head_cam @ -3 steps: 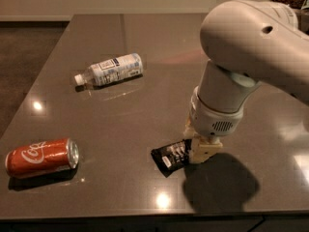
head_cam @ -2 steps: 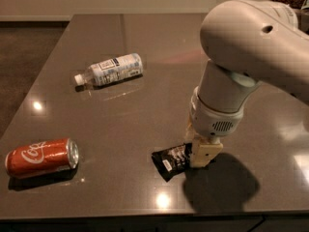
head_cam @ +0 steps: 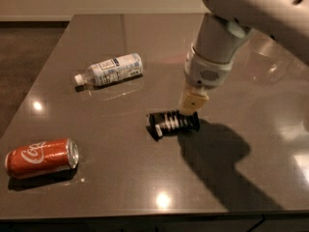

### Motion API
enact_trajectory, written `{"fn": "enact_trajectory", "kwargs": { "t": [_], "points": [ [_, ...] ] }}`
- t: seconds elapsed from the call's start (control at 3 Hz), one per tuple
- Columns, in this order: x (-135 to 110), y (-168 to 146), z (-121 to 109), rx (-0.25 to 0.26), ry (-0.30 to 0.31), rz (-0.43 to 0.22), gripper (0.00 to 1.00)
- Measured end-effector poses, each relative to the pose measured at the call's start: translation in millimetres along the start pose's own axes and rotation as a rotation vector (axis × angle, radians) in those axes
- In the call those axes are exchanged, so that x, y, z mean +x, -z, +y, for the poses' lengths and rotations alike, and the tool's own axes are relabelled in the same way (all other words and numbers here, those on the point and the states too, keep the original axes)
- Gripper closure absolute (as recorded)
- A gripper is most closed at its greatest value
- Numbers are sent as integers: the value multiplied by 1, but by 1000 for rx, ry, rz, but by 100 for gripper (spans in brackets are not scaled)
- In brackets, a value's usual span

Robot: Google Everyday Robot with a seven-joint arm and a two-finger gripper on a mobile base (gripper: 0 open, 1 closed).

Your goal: Move rxbar chocolate near blue plastic bottle

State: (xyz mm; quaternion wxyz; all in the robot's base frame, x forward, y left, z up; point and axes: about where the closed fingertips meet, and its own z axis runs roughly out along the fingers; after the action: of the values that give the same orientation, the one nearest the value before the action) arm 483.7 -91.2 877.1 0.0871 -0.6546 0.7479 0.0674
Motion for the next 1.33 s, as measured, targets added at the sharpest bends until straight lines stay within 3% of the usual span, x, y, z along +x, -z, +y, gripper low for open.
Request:
{"fn": "enact_trajectory", "kwargs": {
  "t": [0.33, 1.33],
  "points": [
    [-20, 6, -36, 22, -39, -30, 100],
    [-106, -13, -110, 27, -60, -92, 97]
  ]
}}
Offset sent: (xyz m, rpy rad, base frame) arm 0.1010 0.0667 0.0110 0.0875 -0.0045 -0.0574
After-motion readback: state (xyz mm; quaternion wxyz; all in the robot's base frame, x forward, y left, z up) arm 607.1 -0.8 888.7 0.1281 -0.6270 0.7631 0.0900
